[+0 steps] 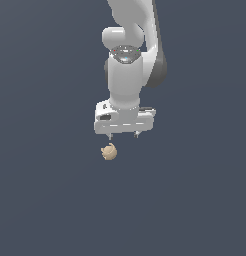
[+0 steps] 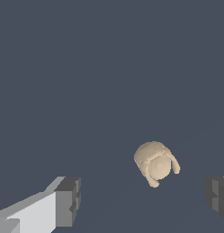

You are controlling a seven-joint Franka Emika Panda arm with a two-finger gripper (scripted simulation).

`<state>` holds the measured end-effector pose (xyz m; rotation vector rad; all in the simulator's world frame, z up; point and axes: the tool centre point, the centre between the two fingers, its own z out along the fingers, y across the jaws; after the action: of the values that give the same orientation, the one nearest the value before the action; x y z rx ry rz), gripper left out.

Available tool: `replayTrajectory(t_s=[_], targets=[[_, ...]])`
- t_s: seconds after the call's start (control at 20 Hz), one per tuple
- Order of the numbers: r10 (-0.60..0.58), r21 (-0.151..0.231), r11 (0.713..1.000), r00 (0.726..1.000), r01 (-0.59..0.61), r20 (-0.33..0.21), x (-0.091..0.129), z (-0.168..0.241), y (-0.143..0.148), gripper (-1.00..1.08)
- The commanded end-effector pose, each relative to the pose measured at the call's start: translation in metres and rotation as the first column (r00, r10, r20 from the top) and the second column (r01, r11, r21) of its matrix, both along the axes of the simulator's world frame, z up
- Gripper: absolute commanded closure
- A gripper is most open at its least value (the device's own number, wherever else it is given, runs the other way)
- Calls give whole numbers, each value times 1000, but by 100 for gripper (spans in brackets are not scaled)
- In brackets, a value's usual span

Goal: Pick up the object and move it to a goal position.

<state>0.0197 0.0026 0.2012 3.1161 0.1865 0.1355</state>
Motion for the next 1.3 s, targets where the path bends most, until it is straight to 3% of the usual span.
replayTrajectory(t_s=[0.0,0.45,1.25], targets=[[35,-4,999,999,-35,-7,-1,-7,-5,-92],[218,-13,976,975,-218,-41,-5,-45,-28,-92],[486,7,873,870,-487,-84,-17,-103,-61,-92]])
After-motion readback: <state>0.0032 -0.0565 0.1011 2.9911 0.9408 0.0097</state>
